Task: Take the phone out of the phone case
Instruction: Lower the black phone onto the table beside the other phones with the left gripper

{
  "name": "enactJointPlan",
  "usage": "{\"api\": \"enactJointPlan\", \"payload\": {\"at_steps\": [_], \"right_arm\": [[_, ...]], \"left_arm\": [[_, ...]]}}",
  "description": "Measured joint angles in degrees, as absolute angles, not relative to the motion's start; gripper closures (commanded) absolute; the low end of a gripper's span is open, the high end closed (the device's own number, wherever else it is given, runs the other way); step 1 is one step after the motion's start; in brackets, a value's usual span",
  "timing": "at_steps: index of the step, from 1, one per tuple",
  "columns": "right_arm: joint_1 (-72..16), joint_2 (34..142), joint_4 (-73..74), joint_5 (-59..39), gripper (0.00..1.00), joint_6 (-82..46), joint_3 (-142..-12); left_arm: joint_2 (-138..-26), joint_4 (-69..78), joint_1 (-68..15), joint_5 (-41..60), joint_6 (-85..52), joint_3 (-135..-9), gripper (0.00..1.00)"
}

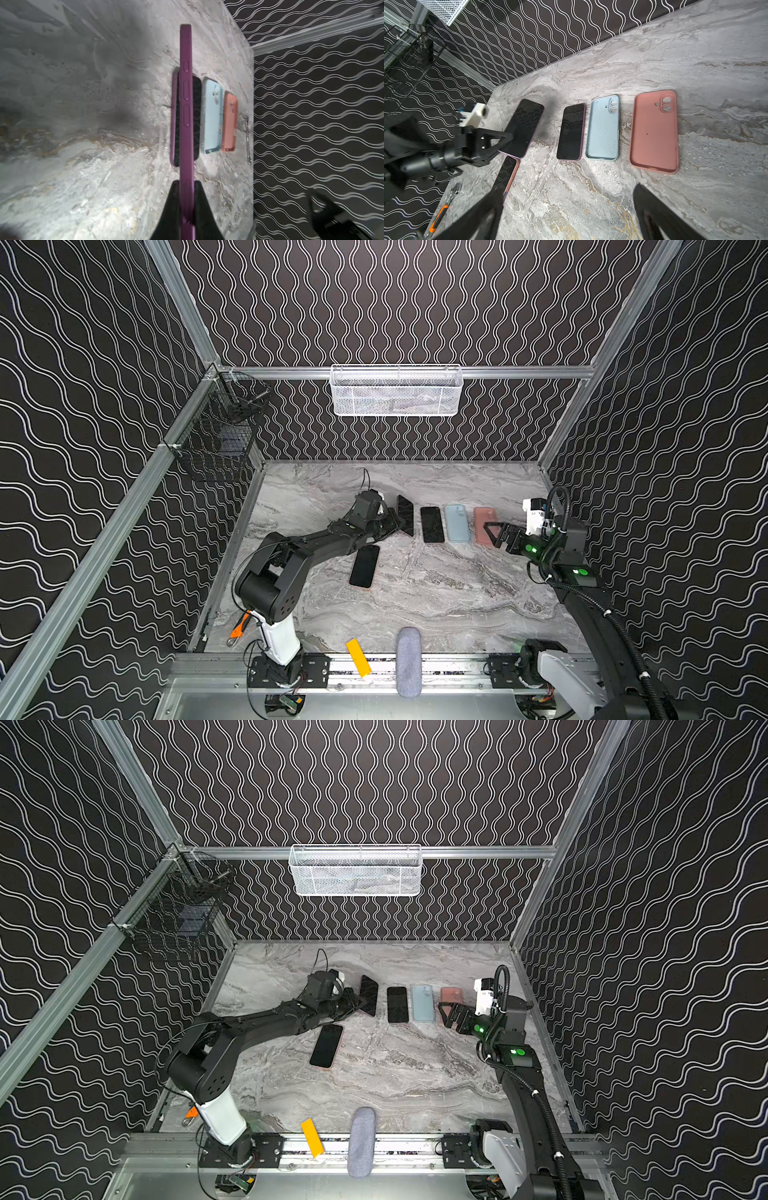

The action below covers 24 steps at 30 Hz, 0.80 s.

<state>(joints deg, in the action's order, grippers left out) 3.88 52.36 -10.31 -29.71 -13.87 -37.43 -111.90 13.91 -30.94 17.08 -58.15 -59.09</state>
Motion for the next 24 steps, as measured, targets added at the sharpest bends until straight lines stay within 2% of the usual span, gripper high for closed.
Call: {"api": "enactJointPlan", "payload": {"at_steps": [18,24], "right_arm": [[3.88,56.31,-8.84,-33.43,0.02,-14.09,-36.69],[3.88,56.86,-7.01,-34.68,0.02,-14.55,-36.01]], "left_arm": [[-120.99,22.35,-31.99,13.8,-58.81,-59.27,1.0],[-122.61,24.4,-32.08,13.85,-58.78,-59.75,0.86]]}}
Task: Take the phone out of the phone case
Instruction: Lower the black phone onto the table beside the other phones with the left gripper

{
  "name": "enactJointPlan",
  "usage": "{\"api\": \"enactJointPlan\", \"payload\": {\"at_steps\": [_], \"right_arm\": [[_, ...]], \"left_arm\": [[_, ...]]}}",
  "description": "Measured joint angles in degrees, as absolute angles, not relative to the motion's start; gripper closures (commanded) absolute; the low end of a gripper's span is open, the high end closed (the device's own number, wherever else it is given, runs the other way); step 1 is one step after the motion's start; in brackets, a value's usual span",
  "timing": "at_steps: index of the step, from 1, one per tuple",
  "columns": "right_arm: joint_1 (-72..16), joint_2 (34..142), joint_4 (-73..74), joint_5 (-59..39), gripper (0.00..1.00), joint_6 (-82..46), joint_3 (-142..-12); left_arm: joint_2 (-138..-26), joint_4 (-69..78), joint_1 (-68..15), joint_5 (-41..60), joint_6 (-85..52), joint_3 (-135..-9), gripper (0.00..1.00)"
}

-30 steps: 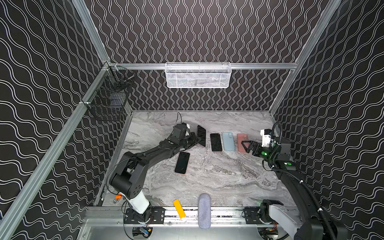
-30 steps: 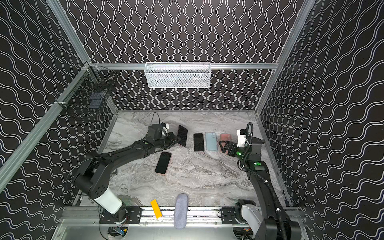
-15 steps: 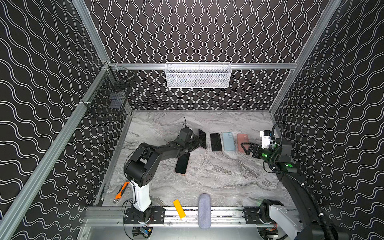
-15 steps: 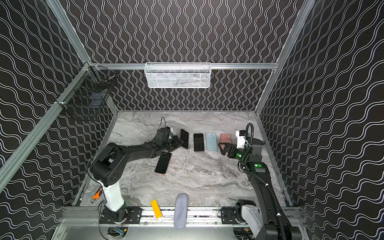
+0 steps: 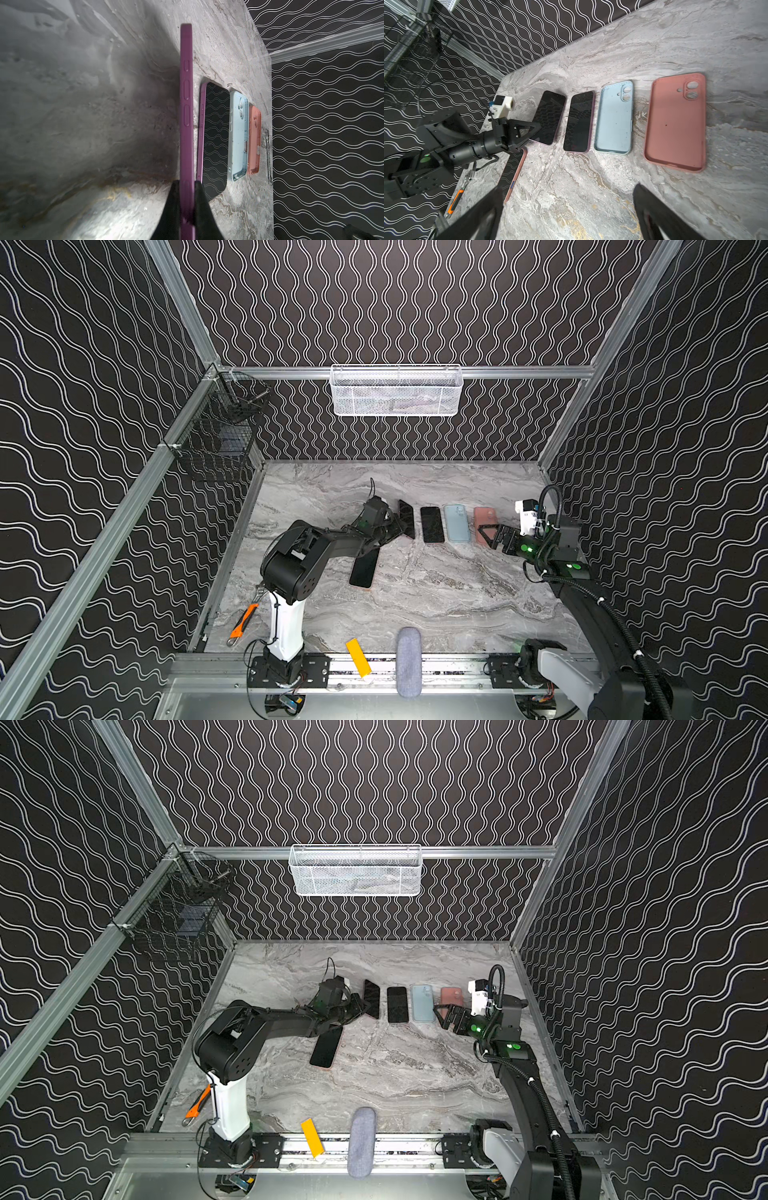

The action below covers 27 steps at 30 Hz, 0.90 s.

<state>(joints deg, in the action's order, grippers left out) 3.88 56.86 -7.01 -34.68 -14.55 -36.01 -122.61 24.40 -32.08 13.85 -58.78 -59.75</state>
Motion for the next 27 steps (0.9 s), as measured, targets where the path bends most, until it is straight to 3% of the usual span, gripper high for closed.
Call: {"api": "enactJointPlan", "payload": {"at_steps": [13,23,27], "right_arm": [[3.88,51.92,-0.82,-31.4,0.02,-17.54,-33.41],[3.88,50.39,8.54,-33.43,0.02,-22.72,-29.74],[3.88,50.26,11.62,-34.44,0.02,-23.68,-28.62]], "left_arm": [[-122.32,24.84,-32.25,13.74,-58.3,-58.02,0.58],[-119.66,25.12,-32.25,12.64,-57.78,-54.83,0.55],[-116.27,25.06,-32.25,12.23,-57.21,-53.1,0.47]]}}
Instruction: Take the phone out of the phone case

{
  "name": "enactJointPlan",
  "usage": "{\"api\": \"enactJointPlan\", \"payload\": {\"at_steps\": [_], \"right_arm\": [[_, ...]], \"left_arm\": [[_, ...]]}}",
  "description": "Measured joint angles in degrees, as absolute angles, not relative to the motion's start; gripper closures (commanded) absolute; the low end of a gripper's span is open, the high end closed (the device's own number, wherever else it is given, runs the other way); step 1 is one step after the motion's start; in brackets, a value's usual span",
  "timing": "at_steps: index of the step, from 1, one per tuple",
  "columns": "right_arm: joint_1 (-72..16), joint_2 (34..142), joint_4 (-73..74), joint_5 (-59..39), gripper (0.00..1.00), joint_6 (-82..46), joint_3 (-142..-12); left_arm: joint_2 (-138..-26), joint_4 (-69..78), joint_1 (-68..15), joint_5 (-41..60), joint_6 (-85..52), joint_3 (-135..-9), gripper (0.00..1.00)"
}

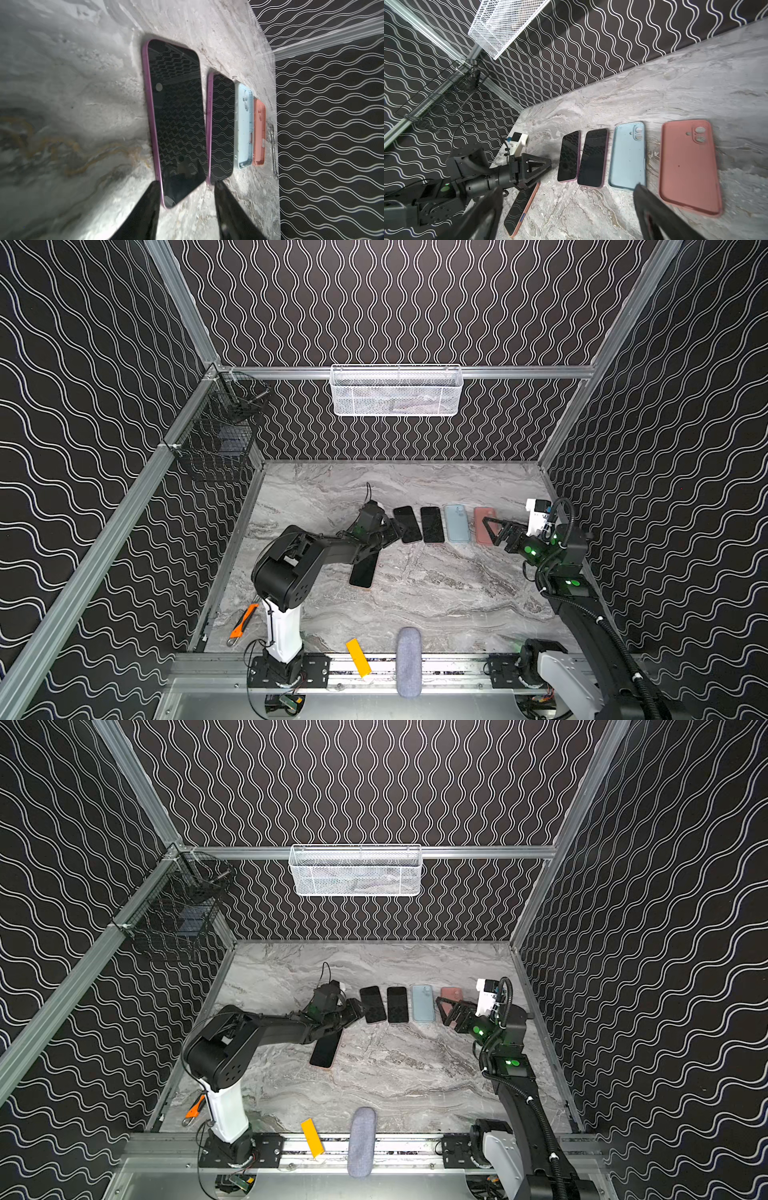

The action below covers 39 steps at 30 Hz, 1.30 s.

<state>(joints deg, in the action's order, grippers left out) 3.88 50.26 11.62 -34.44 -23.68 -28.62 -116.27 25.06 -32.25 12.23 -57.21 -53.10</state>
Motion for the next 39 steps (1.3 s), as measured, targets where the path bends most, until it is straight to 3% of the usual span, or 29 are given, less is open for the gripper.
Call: {"api": "enactJointPlan", "payload": {"at_steps": [8,14,19,25,33,39], "right_arm": [[3.81,52.66,15.31,-37.19,0.02,-30.87,-27.46],[-3.42,52.31,13.87,-35.14,0.02,-32.97,-30.5],[-16.34,53.01,11.25,-26.89,0.02,-29.21,-35.16],[-28.29,58.43,9.93,-15.53,0.02,-29.08,-38.02],[-46.61,72.86,3.79,6.09,0.02,-33.34,-52.58],[-54.52,87.96,-7.55,17.74,0.02,-41.17,-68.97]], "left_arm": [[-103.96,23.46,-29.78,13.34,-57.17,-51.33,0.25],[-93.23,7.88,-25.43,15.44,-54.89,-58.0,0.01],[-87.13,-11.33,-21.12,13.19,-46.96,-69.67,0.01],[-82.87,-27.83,-12.01,12.21,-38.54,-74.54,0.01],[-82.5,-33.8,-1.28,9.82,-31.2,-75.92,0.01],[-81.58,-34.22,4.71,11.66,-30.89,-73.71,0.01]]}}
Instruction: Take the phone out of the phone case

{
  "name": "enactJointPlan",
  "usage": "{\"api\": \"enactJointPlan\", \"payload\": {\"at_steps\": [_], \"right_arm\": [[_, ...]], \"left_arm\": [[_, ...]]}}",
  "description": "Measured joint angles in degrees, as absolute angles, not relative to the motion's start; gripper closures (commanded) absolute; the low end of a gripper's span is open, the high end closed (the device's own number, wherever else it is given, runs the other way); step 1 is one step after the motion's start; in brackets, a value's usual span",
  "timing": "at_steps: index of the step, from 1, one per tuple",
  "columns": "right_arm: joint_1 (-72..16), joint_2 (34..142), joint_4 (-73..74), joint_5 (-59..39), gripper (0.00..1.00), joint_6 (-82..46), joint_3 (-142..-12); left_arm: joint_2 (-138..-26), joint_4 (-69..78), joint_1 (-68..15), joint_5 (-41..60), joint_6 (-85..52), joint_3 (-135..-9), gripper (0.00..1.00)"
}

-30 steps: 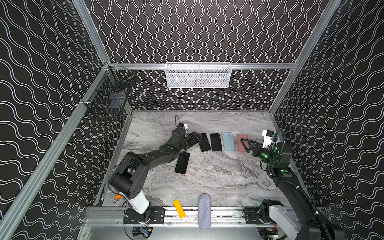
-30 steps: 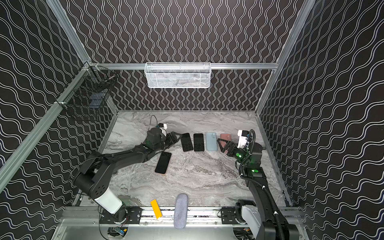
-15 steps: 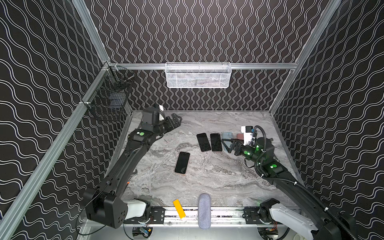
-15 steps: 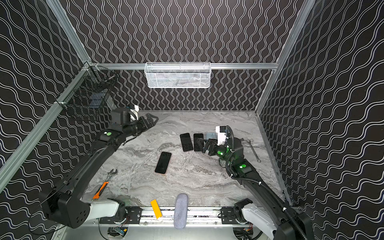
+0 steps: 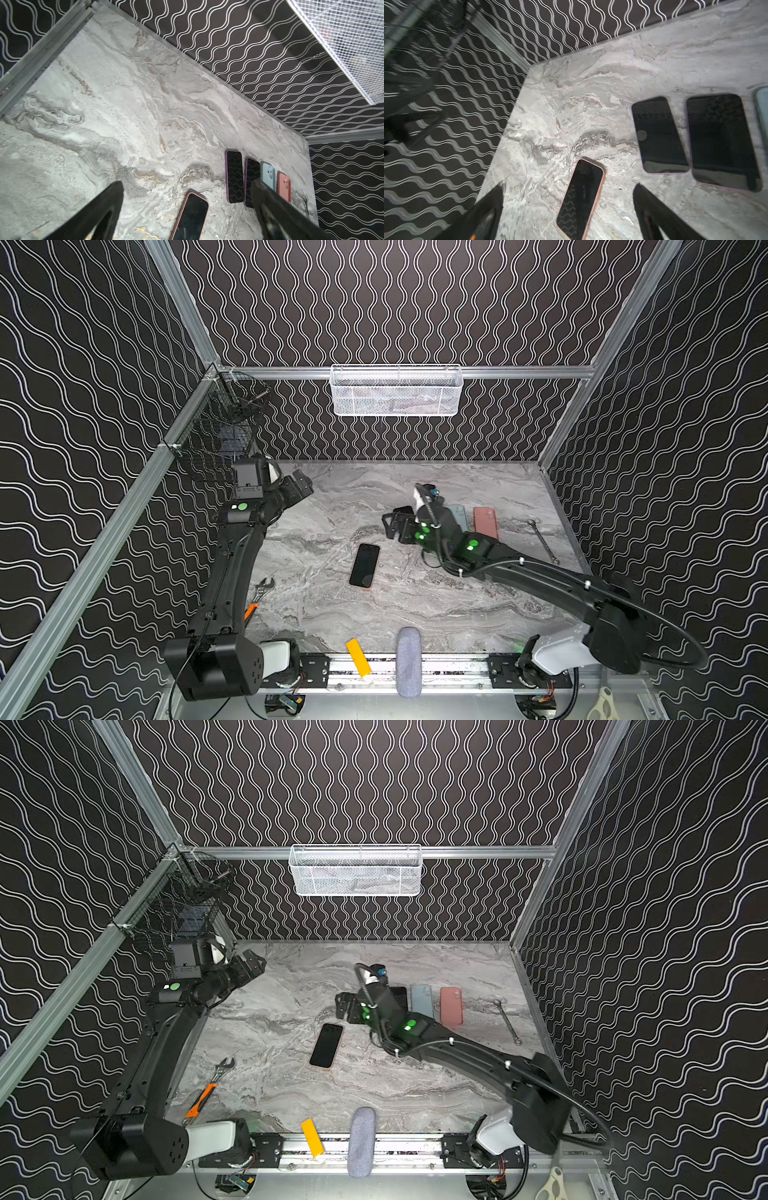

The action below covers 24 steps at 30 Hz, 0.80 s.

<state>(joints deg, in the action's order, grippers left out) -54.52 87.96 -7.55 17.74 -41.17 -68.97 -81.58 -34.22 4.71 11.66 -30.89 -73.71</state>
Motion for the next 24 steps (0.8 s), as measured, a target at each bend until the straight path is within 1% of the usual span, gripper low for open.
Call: {"api": "enactJointPlan", "payload": {"at_steps": [2,6,9,12,17,24], "right_arm": [[-56.64,93.3,-12.62,20.71,0.02,-43.42,-75.33],[-59.86,106.08,-25.47,24.88,0.02,-48.6,-92.05],[-61.45,113.58,-32.91,26.0,0.02,-52.07,-100.07],[-62.26,118.3,-38.79,24.73,0.02,-55.33,-103.79],[-62.13,123.37,-44.05,21.67,0.02,-59.35,-107.28],[-62.5,131.5,-50.02,19.0,0.02,-61.08,-115.5]], "left_arm": [[-81.41,-34.13,5.63,13.17,-30.89,-73.45,0.01],[-81.47,-33.91,8.93,15.05,-31.16,-72.71,0.01],[-81.52,-33.34,11.22,16.67,-31.4,-71.96,0.01],[-81.52,-33.01,13.1,18.13,-31.75,-71.4,0.01],[-81.52,-32.23,14.87,20.03,-33.1,-70.11,0.01],[-81.65,-30.92,16.25,22.24,-34.44,-69.21,0.01]]}}
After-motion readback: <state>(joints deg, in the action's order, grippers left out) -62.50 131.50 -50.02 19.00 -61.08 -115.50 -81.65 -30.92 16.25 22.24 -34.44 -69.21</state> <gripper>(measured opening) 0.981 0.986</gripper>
